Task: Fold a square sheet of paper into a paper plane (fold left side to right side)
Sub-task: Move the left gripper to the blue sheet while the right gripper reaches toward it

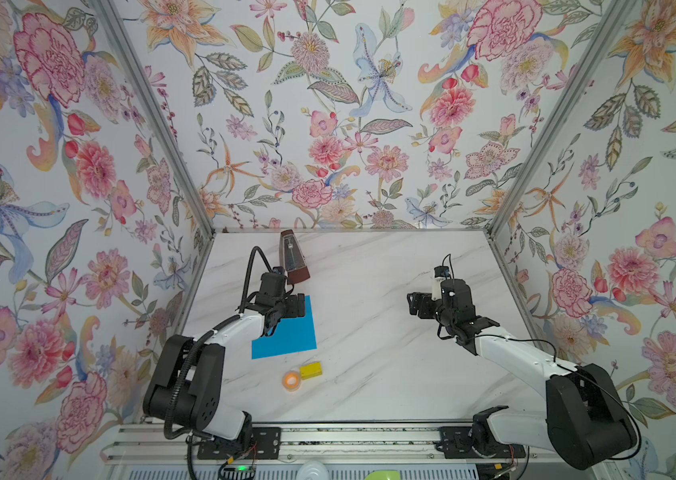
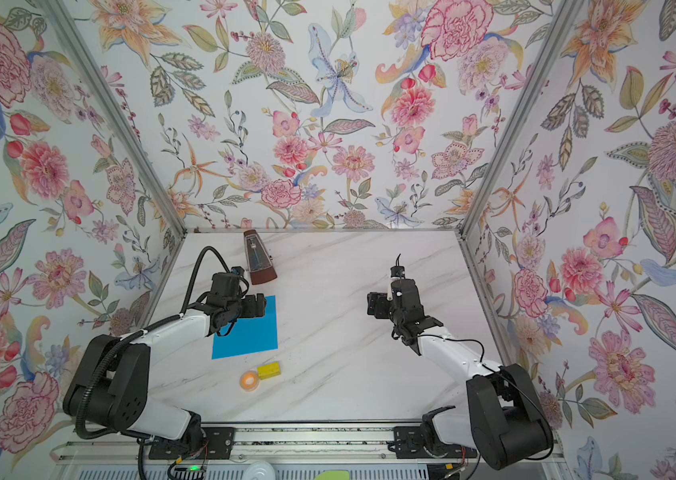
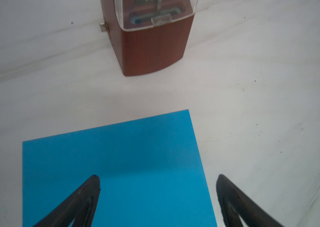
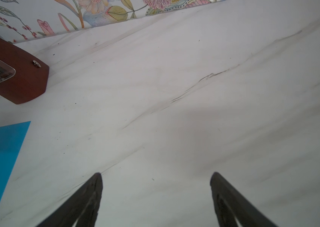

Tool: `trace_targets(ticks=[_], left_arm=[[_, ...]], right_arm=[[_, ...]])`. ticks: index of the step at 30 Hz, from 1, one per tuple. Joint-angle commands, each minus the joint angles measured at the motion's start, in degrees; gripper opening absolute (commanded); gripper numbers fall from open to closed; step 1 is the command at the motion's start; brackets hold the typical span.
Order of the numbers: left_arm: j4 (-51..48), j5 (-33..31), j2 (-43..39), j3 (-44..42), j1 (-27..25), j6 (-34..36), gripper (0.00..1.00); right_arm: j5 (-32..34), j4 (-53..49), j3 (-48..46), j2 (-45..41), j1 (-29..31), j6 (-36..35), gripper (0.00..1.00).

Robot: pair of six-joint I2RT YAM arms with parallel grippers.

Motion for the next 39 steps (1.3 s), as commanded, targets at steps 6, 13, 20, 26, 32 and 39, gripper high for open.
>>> trace_targets(ticks=[6, 13, 20, 26, 32, 39], left_arm=[[-3.67, 8.13, 7.58, 1.81, -3.57, -5.85, 0.93], [-1.20, 9.07, 11.08, 2.04, -10.09, -11.67, 0.92], [7.41, 9.06, 14.45, 3.81, -18.30, -22.31, 0.90], [16.69, 8.62, 18.39, 5.87, -24.45, -31.26, 0.87], [18.81, 5.41, 13.88, 4.69, -24.99, -32.18, 0.87], [10.17, -1.61, 5.21, 5.80, -22.90, -24.93, 0.88]], right_arm=[[-4.13, -2.16, 2.55, 1.59, 3.47, 11.85, 0.82], [-6.20, -5.40, 4.83, 3.42, 4.67, 17.04, 0.77], [-10.92, -6.08, 5.97, 6.26, 4.98, 20.91, 0.73], [-15.38, -4.41, 5.90, 10.02, 6.05, 26.20, 0.67], [-17.93, -1.97, 5.71, 12.68, 8.50, 29.31, 0.57], [-23.18, 3.65, 7.42, 17.72, 12.30, 33.08, 0.31]])
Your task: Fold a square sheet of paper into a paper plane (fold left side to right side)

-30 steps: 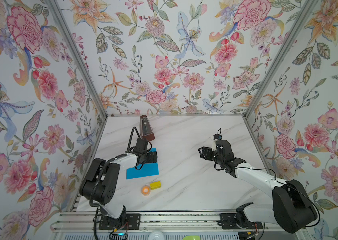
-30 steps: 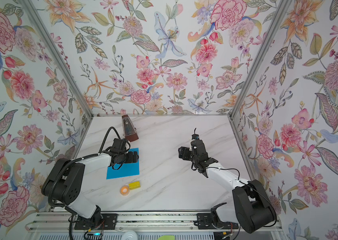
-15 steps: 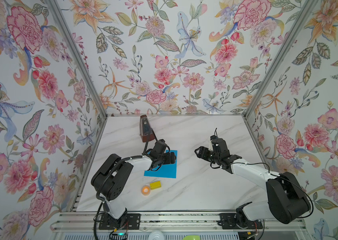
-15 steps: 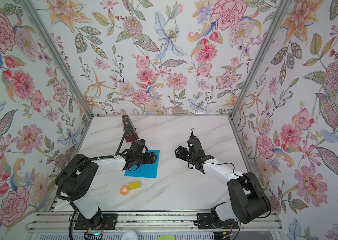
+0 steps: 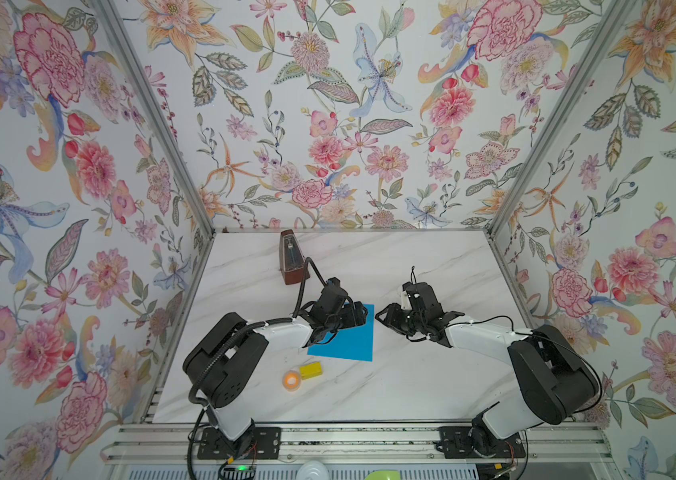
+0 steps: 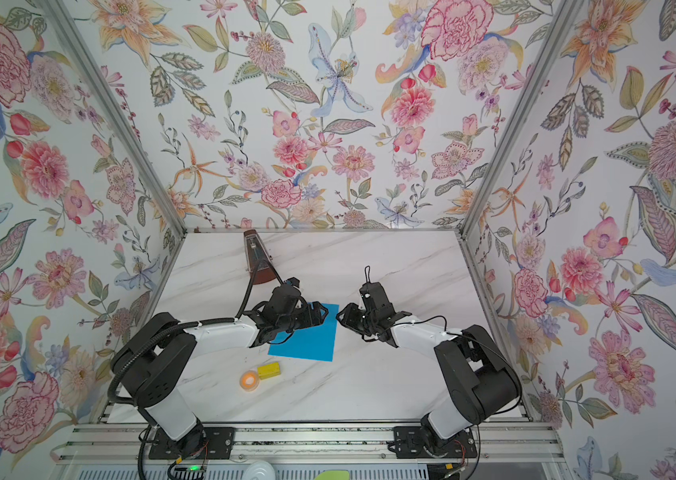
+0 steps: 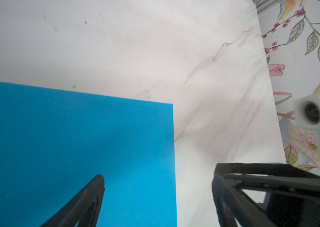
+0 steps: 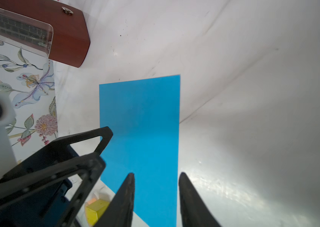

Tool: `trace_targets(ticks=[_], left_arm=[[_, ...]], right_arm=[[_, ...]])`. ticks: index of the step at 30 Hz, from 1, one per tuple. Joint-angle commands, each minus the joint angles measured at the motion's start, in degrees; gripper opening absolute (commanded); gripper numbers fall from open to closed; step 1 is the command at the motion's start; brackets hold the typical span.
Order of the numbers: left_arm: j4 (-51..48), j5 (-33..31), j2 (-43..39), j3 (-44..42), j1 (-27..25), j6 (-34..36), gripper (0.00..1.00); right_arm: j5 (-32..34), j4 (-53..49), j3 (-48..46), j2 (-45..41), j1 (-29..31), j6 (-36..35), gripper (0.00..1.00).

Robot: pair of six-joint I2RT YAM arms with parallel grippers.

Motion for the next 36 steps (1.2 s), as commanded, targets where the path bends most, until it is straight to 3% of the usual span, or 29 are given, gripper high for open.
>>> trace_targets(ticks=[1, 9, 17, 27, 36], left_arm=[[-5.47, -5.62, -5.80, 0.22, 2.16, 4.41, 0.88], [-9.93, -6.00, -11.50, -1.64, 6.40, 8.19, 0.85], [-11.14, -5.48, -12.70, -2.84, 6.83, 8.82, 0.82], [-11.75, -3.69, -13.23, -3.71, 6.76, 9.91, 0.78], [-8.94, -1.63, -11.47, -5.30, 4.17, 7.84, 0.67]], right_arm=[[-4.07, 3.70, 2.76, 3.41, 2.52, 2.52, 0.29], [-5.75, 2.80, 8.21, 11.14, 5.55, 2.82, 0.18], [-6.67, -2.97, 9.69, 15.80, 5.53, 0.11, 0.16], [-8.08, -18.79, 5.40, 11.72, 1.16, -12.99, 0.17], [-10.82, -22.67, 2.20, 8.83, -5.11, -18.90, 0.18]])
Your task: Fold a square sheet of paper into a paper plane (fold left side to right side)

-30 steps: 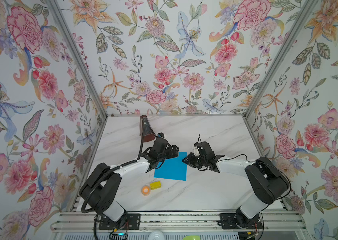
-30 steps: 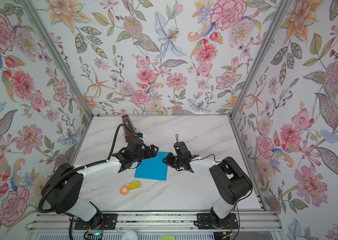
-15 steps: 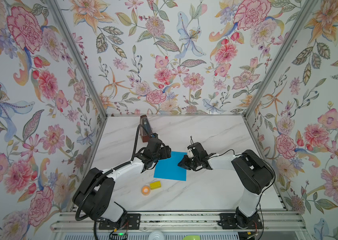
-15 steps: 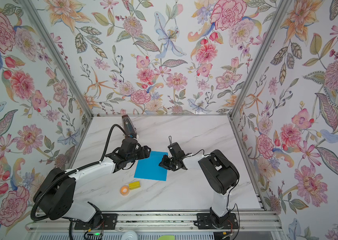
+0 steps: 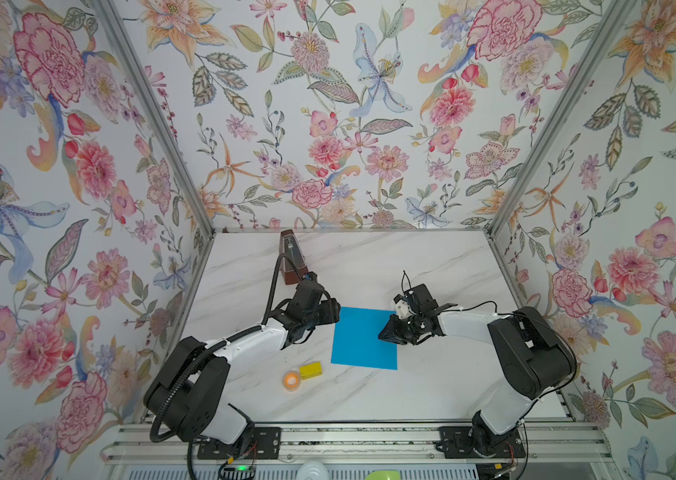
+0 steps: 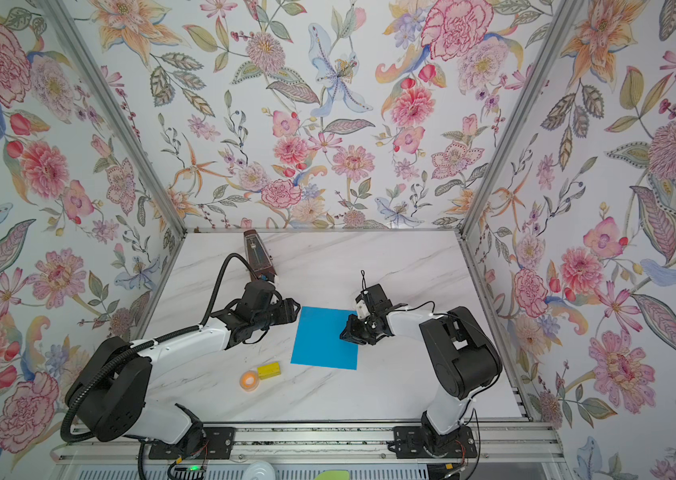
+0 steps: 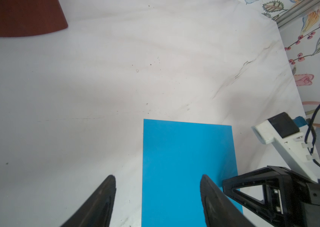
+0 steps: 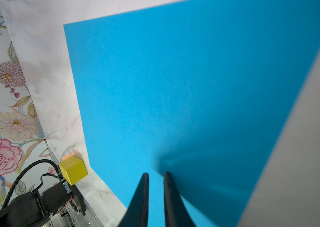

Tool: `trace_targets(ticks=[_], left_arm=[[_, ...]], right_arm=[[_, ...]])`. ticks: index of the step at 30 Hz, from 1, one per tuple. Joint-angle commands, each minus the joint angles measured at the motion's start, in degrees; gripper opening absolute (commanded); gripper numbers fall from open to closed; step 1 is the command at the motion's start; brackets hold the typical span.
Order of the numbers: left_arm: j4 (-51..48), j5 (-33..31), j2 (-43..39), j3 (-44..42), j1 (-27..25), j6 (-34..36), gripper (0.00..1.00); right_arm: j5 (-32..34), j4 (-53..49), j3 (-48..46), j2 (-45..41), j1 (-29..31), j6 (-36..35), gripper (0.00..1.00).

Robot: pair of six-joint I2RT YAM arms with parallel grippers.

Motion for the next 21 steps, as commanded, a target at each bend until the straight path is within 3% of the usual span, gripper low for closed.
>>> trace_targets(ticks=[1, 13, 21], left_arm=[[1.46, 1.73, 0.99, -0.47, -1.88, -0.70, 0.66], [-0.50, 0.97, 5.80, 2.27, -4.79, -0.31, 0.48], [-1.80, 1.38, 6.65, 3.12, -5.06, 0.91, 0.25]], right_arm=[[1.52, -6.84, -1.84, 1.01, -0.58, -3.67, 0.19], [-3.94, -12.28, 6.62, 5.74, -2.17, -12.35, 0.20], [-5.69, -15.68, 9.22, 2.55, -2.51, -13.33, 0.22]])
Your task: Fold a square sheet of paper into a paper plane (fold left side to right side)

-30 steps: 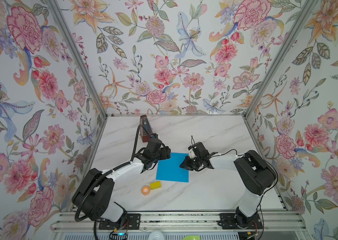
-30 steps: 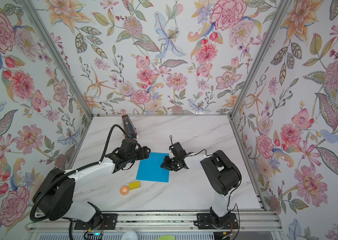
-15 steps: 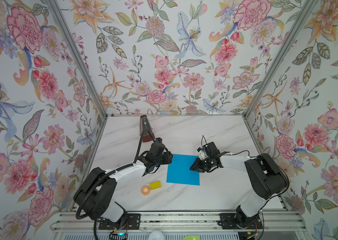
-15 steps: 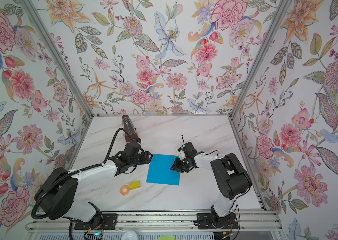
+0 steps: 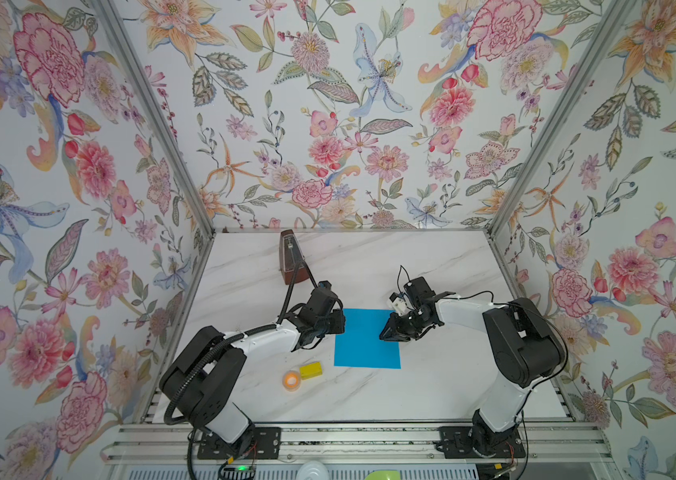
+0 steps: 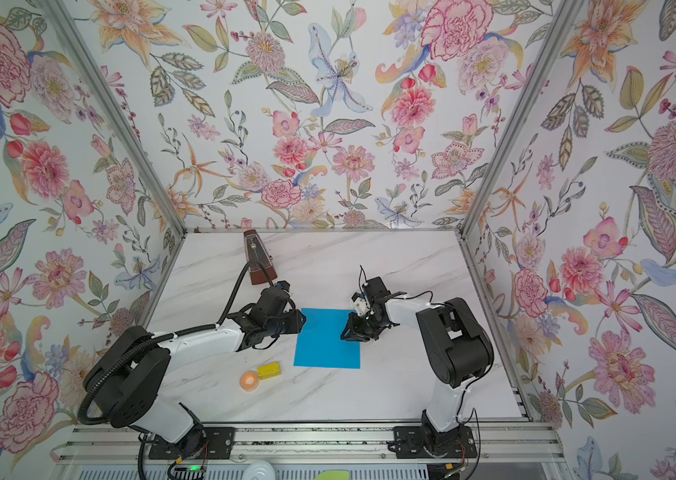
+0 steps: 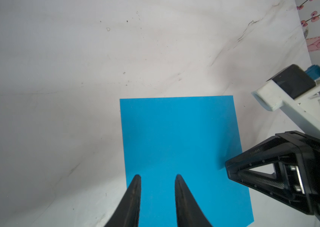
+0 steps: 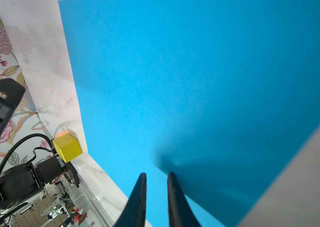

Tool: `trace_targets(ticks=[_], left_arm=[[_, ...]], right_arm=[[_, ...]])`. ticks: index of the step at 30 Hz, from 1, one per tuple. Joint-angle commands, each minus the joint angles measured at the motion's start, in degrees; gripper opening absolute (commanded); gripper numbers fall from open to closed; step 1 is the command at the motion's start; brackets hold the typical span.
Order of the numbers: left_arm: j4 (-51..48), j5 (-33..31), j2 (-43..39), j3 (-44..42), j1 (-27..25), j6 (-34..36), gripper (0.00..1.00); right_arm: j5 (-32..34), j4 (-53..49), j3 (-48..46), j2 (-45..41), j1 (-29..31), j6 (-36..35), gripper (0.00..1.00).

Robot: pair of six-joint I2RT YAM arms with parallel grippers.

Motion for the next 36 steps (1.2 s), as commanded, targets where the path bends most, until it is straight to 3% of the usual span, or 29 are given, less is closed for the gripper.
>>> trace_targets(ticks=[1, 4, 5, 8, 14, 20, 36], left_arm=[[-2.11, 0.13, 1.55, 2.29, -0.68, 1.41, 0.20], [-5.05, -0.56, 3.54, 4.84, -1.45, 3.33, 0.02], [-6.19, -0.79, 4.22, 5.77, -1.68, 4.08, 0.00], [-9.31, -1.31, 6.05, 8.34, -2.60, 5.42, 0.00], [-10.43, 0.46, 9.00, 9.56, -2.66, 5.77, 0.00], [-10.29, 1.94, 10.46, 9.73, -2.63, 5.80, 0.00], [-15.99, 1.95, 16.42, 11.92, -2.57, 5.07, 0.00]], right_arm=[[-0.63, -3.20, 1.27, -3.09, -0.56, -0.77, 0.23], [2.05, -3.20, 1.01, -5.19, -1.27, 1.35, 0.26], [2.98, -3.19, 0.77, -5.90, -1.73, 2.26, 0.27], [4.60, -3.11, 0.06, -7.51, -3.18, 4.26, 0.30], [9.00, -2.28, -2.05, -9.63, -5.06, 7.76, 0.46], [8.90, 1.38, -4.16, -9.29, -5.43, 11.01, 0.58], [10.57, 3.90, -4.84, -4.34, -4.52, 13.39, 0.61]])
